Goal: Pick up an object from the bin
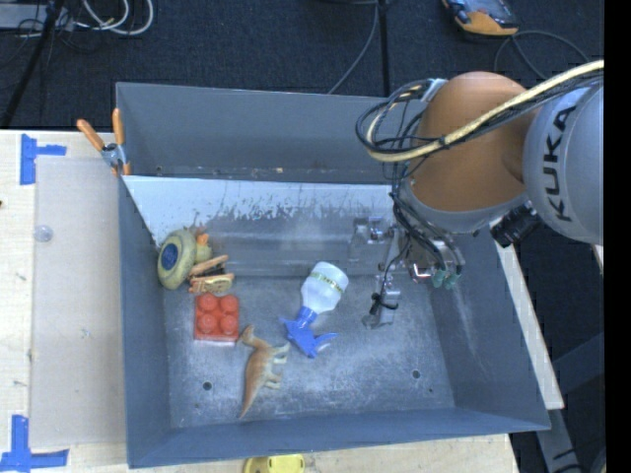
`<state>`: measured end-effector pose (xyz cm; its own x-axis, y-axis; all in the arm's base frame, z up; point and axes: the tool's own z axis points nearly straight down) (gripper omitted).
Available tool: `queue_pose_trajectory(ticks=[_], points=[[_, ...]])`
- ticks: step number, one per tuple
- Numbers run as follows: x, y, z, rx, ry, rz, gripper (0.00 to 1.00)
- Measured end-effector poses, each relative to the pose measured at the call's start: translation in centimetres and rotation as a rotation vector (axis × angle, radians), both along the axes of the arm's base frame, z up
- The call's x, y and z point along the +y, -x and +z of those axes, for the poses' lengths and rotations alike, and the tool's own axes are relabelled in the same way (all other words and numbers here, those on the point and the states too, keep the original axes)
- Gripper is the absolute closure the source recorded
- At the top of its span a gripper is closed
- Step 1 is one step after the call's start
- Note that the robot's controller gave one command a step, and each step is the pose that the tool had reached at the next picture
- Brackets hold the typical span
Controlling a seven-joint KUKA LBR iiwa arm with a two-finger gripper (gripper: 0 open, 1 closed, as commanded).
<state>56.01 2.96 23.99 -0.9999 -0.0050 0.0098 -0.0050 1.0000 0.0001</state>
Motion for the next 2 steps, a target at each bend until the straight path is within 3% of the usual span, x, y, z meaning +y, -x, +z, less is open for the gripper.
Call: queue_pose_trajectory(ticks=[2], points=[[0.22, -0.32, 0.26, -0.01, 0.0, 0.003, 0.0]])
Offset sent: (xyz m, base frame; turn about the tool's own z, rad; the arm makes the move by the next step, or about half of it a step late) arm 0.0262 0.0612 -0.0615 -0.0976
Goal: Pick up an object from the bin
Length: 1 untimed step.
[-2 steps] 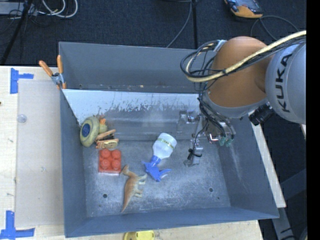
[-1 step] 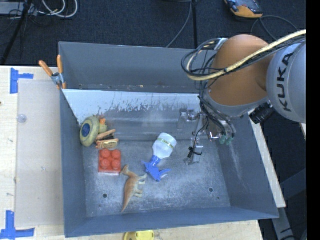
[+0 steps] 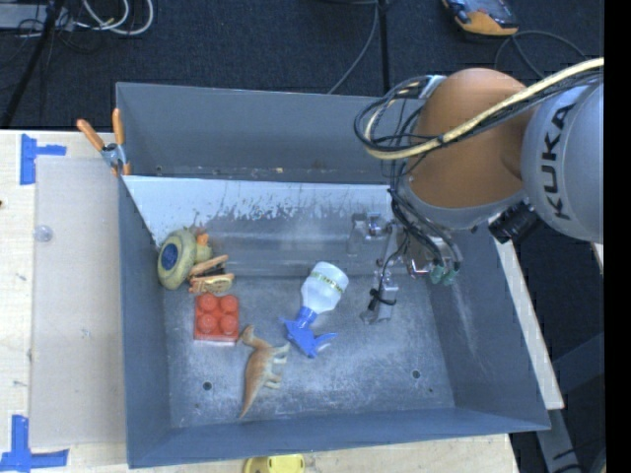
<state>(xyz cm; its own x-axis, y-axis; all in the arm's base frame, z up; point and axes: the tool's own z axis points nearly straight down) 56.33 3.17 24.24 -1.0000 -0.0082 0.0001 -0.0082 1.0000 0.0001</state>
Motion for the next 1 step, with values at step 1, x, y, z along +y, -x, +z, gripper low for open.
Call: queue_pose_trajectory(ticks=[1], points=[[2.8, 0.99, -5.2, -0.003, 0.0, 0.064, 0.0]])
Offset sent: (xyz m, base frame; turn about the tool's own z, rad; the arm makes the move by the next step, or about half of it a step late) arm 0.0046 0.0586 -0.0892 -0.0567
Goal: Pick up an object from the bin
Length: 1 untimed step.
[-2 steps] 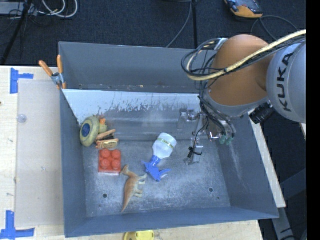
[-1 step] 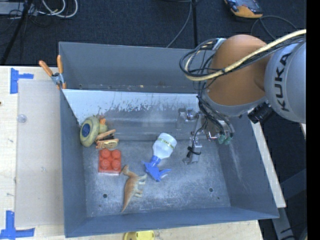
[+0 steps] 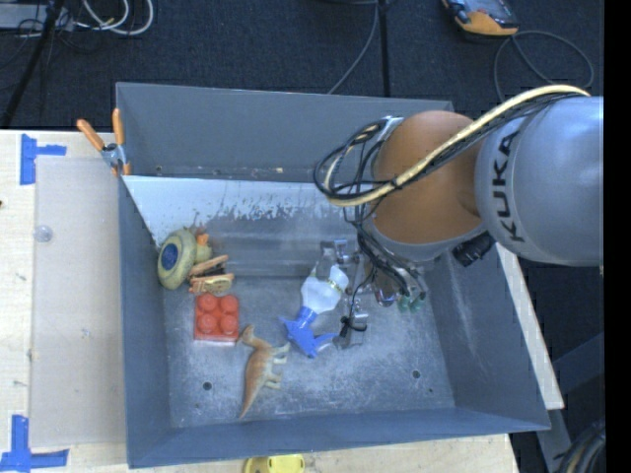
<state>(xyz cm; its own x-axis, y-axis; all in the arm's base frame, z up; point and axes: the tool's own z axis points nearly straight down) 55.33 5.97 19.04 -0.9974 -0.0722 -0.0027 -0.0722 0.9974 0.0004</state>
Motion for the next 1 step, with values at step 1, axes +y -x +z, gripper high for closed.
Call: queue_pose_trajectory(ticks=[1], points=[[1.88, 0.18, -3.73, 0.013, 0.0, 0.022, 0.0]])
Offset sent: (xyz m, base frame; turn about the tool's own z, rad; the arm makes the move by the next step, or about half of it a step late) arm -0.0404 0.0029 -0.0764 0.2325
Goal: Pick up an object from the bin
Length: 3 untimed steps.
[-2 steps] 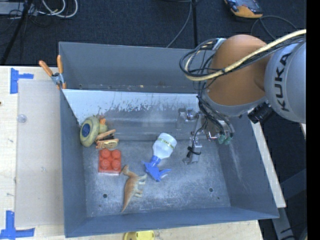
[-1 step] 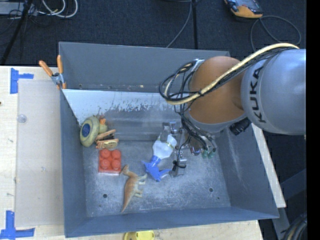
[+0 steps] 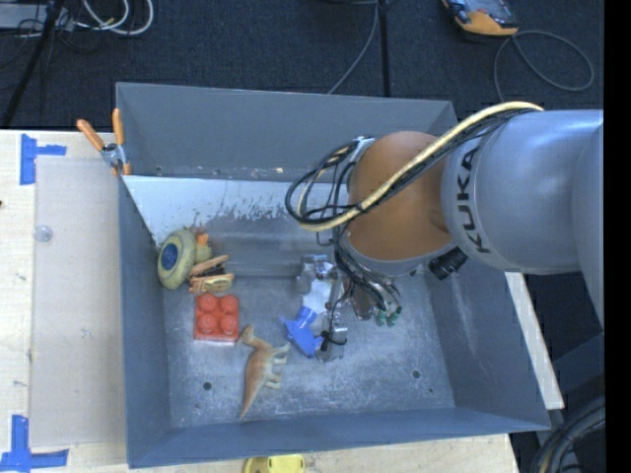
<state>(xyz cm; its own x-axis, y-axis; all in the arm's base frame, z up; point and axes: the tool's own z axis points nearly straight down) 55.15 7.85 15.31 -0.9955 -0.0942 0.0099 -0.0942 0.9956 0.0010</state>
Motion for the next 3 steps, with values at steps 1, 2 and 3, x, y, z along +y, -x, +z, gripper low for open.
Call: queue_pose_trajectory(ticks=[1, 2, 3], points=[[-0.5, 1.2, -1.6, -0.013, -0.002, -0.145, 0.0], [-2.4, 0.9, -8.3, 0.003, 0.002, -0.178, 1.0], [-2.4, 0.9, -8.3, 0.002, 0.001, -0.179, 0.0]])
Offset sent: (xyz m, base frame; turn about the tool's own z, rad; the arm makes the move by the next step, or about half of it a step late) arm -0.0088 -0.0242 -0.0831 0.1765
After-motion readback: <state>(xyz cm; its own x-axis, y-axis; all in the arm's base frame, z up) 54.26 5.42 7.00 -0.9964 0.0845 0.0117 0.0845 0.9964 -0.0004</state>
